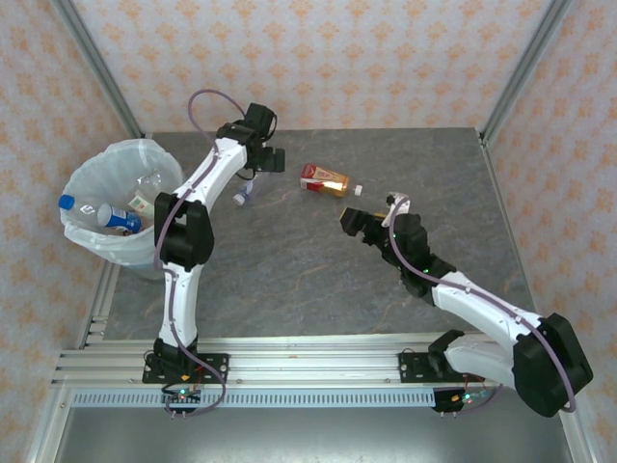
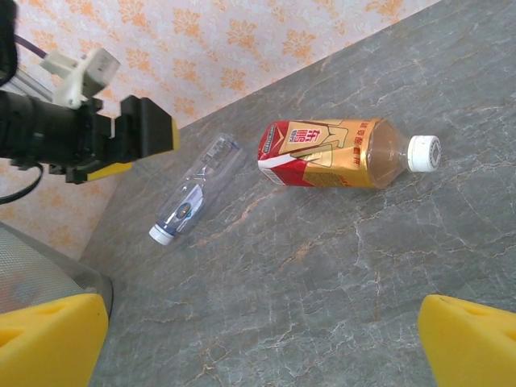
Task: Put the plastic bottles in the bin
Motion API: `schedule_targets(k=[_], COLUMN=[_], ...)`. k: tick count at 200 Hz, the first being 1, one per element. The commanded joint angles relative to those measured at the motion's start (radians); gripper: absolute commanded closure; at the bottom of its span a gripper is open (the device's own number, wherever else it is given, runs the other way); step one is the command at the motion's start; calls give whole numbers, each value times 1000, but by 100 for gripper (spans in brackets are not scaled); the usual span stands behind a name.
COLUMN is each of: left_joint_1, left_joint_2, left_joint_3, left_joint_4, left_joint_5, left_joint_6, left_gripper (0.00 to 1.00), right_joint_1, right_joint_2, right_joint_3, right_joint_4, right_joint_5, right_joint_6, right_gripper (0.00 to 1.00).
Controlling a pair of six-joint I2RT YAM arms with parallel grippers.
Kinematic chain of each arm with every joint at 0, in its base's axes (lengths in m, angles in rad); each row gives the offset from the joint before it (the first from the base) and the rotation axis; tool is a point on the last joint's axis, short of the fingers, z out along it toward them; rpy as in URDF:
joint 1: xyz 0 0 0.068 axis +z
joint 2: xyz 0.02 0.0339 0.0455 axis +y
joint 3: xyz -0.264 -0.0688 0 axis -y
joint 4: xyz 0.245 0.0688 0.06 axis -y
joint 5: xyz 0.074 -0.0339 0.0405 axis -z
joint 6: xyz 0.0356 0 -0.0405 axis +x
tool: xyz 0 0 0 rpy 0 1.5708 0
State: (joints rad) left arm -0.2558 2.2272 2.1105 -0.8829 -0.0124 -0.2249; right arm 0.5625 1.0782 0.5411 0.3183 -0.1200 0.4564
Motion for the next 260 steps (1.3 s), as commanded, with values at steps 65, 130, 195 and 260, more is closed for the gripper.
schedule_targets(k=[65,130,195,260], left_joint_1=[43,51,33,7], left_joint_2=[228,266,218,177], left_joint_3=[231,200,85,-1], left_joint_4=[-83,-40,8,55], left_joint_5=[47,211,131,176], left_joint_6=[1,35,119,211], left_gripper=[0,0,9,33], right_joint_1=[7,7,7,7], right_joint_2=[-103,-99,-98,-76], right_joint_3=[-67,-49,-31,-23], right_joint_4=[5,-4,-27,-19], right_joint_5=[16,67,89,111], right_joint_6=[27,22,25,-18], right_gripper=[1,1,1,1])
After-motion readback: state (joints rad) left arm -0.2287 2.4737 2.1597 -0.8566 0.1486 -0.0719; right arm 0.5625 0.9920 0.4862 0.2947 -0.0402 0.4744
